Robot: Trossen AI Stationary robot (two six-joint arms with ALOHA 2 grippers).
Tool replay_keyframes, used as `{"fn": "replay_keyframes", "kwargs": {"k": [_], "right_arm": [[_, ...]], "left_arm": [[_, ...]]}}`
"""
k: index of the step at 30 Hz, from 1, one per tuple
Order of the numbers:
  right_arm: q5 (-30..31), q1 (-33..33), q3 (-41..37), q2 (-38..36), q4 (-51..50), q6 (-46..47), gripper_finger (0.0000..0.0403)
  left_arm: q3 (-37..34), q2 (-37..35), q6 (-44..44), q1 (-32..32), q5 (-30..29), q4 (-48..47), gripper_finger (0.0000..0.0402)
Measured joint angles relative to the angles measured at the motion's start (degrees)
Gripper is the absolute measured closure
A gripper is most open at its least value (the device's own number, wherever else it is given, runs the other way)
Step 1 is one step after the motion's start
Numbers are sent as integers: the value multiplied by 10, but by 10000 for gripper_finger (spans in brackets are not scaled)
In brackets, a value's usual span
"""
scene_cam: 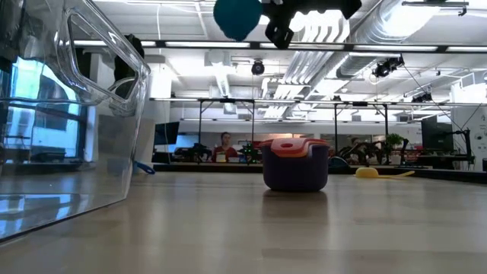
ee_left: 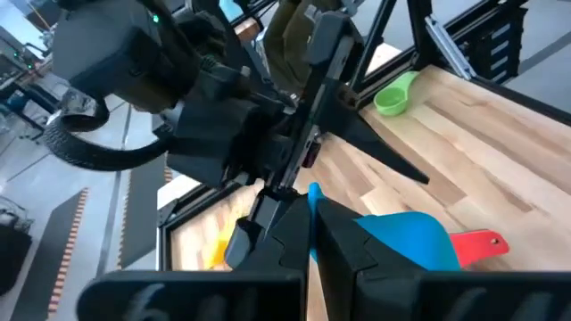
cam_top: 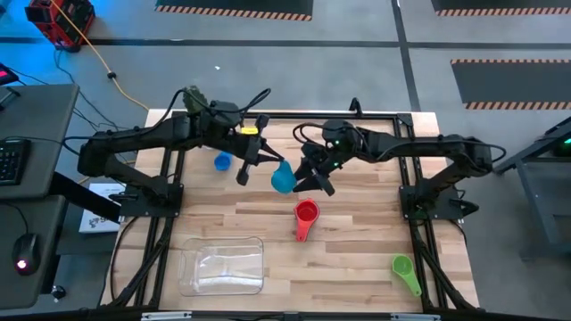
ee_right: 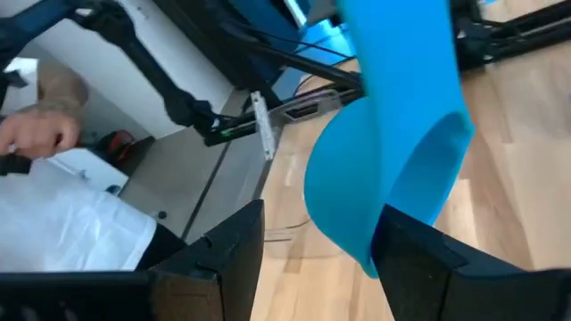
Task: Nest measuring cups in basket
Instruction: Stack the light blue measuring cup on top of the red measuring cup
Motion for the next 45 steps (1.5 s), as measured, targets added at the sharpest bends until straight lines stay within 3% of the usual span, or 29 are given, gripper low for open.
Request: {"fn": "replay_keyframes", "kwargs": {"k": [10, 13, 17, 19, 27, 31, 34, 37, 41, 45], "right_arm": [[13, 6, 0, 10, -1, -4, 237], [13, 7, 0, 10, -1, -4, 282], [-5, 3, 0, 10, -2, -12, 374], [-21, -5, 0, 8, -18, -19, 391], [-19, -48, 0, -49, -243, -116, 396], [28, -49, 0, -70, -381, -186, 399], [62, -31, -9, -70, -453, -254, 400], [88, -4, -43, -69, -451, -315, 400], [161, 43, -62, -69, -375, -393, 401], [245, 92, -31, -47, -319, -479, 402]], "left_arm": [[0, 0, -3, 2, -5, 27, 400], [0, 0, -11, 2, -7, 26, 390], [0, 1, -19, 3, -9, 23, 363], [0, 1, -35, 2, -8, 23, 342], [5, -9, -108, 5, -8, -60, 247], [7, -30, -155, 16, 1, -138, 232], [-21, -54, -226, 41, 52, -153, 234], [-99, -103, -312, 63, 102, -60, 247], [-235, -181, -421, 66, 104, 149, 284], [-334, -239, -508, 67, 90, 338, 323]]}}
